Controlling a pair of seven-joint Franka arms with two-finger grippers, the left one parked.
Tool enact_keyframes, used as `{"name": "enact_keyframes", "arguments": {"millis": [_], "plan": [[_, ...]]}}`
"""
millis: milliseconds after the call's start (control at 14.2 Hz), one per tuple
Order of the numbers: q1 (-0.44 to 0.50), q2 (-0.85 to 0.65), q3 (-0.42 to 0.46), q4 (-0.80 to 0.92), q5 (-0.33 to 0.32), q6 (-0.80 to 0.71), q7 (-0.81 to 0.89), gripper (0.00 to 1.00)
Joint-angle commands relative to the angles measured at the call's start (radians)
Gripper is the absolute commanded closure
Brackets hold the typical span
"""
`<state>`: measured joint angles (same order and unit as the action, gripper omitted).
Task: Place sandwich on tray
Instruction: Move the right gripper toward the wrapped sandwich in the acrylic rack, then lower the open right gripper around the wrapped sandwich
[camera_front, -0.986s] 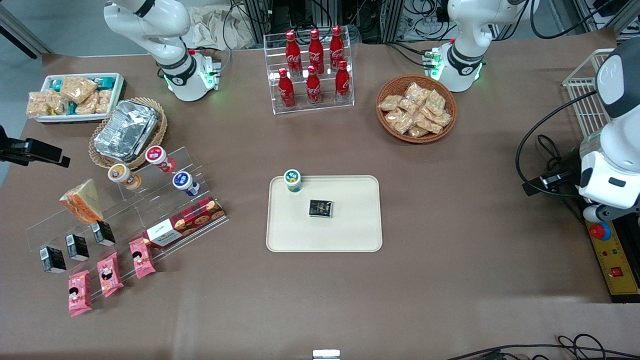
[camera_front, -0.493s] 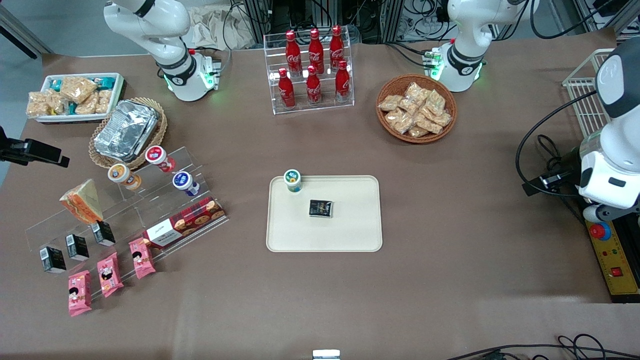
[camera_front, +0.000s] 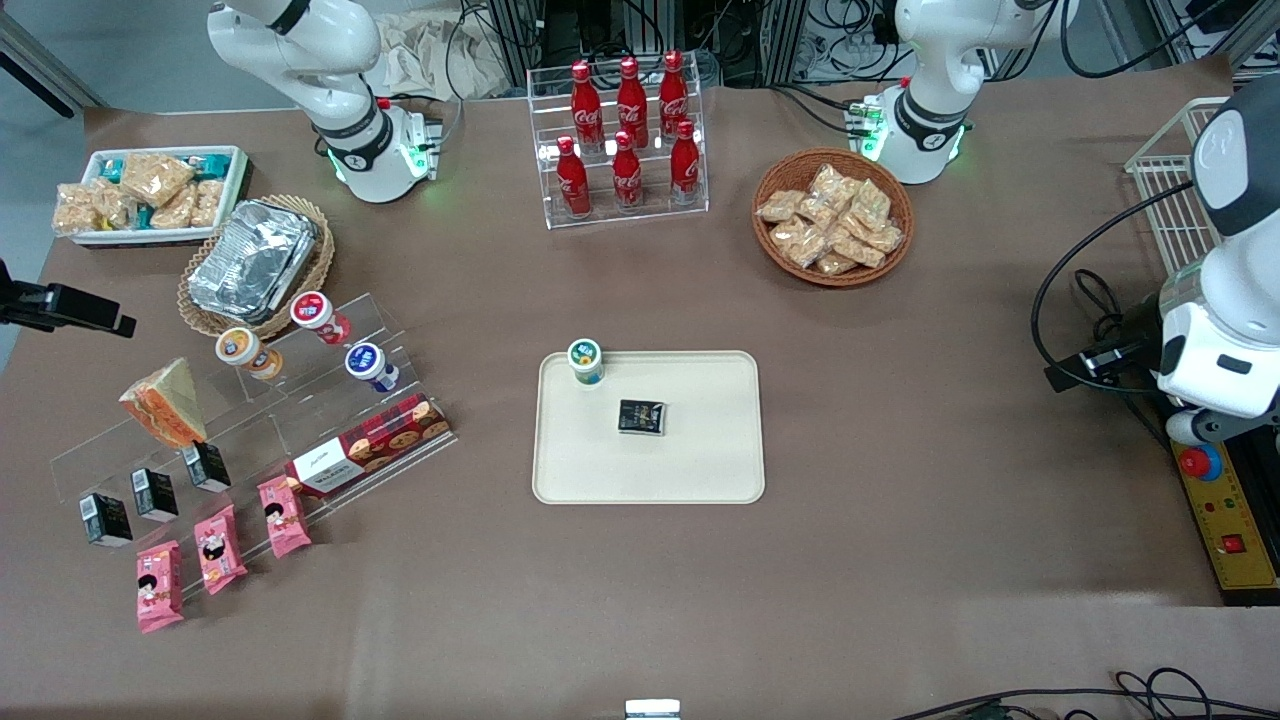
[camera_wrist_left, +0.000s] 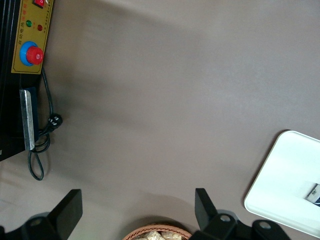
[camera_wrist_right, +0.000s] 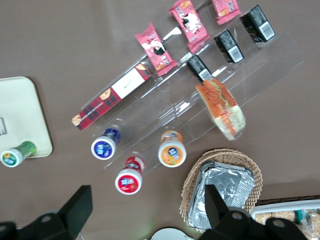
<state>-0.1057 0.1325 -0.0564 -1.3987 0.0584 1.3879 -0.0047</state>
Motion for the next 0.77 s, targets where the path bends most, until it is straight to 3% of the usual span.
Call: {"name": "enact_keyframes", "arguments": {"millis": [0,282,704], "plan": [[-0.014,-0.013,-0.028,-0.062,-0.015,0.057,-0.072,0.0],[-0.014,-0.011,-0.045,-0.129,-0.052,0.14,-0.187,0.0],[-0.029,0.018,-0.095,-0.285,-0.054,0.342,-0.386,0.0]]}}
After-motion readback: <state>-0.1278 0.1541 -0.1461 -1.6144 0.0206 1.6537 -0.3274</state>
